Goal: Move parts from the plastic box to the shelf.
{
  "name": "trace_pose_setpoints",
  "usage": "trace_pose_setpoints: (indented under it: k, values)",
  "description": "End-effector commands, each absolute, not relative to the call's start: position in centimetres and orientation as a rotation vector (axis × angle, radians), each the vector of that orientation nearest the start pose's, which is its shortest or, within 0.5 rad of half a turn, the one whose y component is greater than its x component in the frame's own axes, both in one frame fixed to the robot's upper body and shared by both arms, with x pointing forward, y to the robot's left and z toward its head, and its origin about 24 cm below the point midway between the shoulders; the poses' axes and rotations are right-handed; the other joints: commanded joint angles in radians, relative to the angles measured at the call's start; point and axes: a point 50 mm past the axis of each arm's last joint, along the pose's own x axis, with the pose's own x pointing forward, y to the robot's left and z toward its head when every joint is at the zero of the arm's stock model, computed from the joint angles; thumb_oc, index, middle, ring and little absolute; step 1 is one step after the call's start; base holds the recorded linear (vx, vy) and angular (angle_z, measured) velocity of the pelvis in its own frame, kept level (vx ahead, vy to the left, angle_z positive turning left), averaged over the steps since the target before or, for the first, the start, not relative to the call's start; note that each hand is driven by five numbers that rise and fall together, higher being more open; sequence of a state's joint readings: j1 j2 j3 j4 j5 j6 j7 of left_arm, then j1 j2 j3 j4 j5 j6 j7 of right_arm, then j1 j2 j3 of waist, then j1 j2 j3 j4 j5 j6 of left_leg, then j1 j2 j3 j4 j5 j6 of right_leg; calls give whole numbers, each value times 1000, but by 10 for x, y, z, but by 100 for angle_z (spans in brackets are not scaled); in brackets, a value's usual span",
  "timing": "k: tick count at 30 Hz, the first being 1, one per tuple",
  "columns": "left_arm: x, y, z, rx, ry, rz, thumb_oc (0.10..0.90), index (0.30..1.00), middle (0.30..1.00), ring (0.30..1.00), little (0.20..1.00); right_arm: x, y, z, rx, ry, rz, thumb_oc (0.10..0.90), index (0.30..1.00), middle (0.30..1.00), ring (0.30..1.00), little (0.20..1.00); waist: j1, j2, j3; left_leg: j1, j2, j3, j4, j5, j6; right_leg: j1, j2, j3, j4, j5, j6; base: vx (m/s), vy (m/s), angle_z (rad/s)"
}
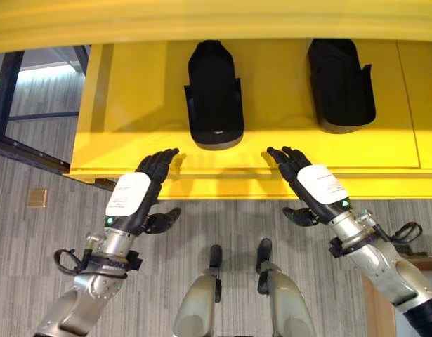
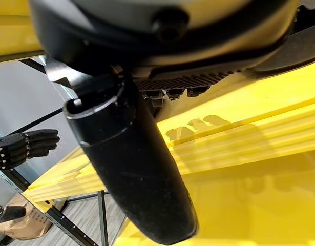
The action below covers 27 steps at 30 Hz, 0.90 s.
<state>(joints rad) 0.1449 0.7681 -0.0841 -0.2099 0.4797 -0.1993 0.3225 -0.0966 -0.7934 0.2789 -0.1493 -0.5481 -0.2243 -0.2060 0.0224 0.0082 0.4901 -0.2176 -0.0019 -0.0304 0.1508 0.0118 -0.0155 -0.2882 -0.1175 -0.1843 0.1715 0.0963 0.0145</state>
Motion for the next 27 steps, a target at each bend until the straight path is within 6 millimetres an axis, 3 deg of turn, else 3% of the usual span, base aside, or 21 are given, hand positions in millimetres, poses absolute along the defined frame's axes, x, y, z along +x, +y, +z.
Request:
trace_pose_setpoints:
  k: [1,27]
  values:
    - [209,220,120,1145,-548,-41,900,1000,1000,1000,1000,240,-173,142,-1118,-735,214,900,1000,1000,1000,1000,-15,-50,-170,-4,55,-5,-19,0,-29,52,-88,47,28,-71,123,-1,-15,-4]
    - [210,200,114,1057,-551,-146,900,1000,1000,1000,1000,234,-180,147,-1114,-765,120,900,1000,1000,1000,1000,-46,-28,-181,19,100,10,-53,28,-54,48,-40,62,28,-87,101,-7,-21,-3]
